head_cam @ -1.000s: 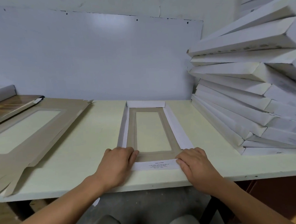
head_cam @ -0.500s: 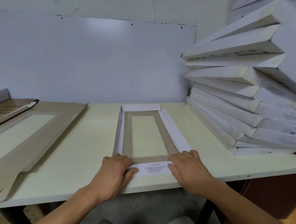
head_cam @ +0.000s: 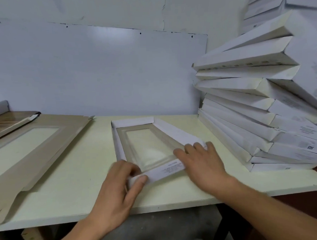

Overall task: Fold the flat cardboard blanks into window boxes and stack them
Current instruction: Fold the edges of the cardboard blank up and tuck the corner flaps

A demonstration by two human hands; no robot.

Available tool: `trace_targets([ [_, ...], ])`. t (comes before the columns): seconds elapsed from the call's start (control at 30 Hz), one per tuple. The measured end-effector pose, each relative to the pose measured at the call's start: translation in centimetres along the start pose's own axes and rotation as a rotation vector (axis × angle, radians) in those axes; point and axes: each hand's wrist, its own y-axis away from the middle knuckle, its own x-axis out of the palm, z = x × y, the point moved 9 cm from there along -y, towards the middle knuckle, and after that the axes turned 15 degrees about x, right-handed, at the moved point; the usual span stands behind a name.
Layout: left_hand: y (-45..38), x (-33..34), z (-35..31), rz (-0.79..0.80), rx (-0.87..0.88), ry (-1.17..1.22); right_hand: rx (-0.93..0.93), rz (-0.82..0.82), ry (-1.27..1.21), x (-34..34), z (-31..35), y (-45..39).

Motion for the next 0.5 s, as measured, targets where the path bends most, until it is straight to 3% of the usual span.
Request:
trace_targets([
  [0.07,0.9,-1.7,1.4,-0.183,-0.066,0.021,-0.071,-0.095,0.038,-2.2,-0.9,-2.0],
  [0.13,1.9,-2.0,3.2,-0.245,-0.159,0.042,-0.138,-0.234,0.082,-5.4,-2.0,-4.0],
  [0.3,2.7,-0.1,4.9,-0.126,-0.213,0.021,-0.285,-0.363,0.185,-12.0,-4.3,-7.4],
  [0.5,2.7,1.3,4.7,-0.006,-0.170,-0.059,-0.118,-0.455,0.149,-20.4,-9.7,-10.0],
])
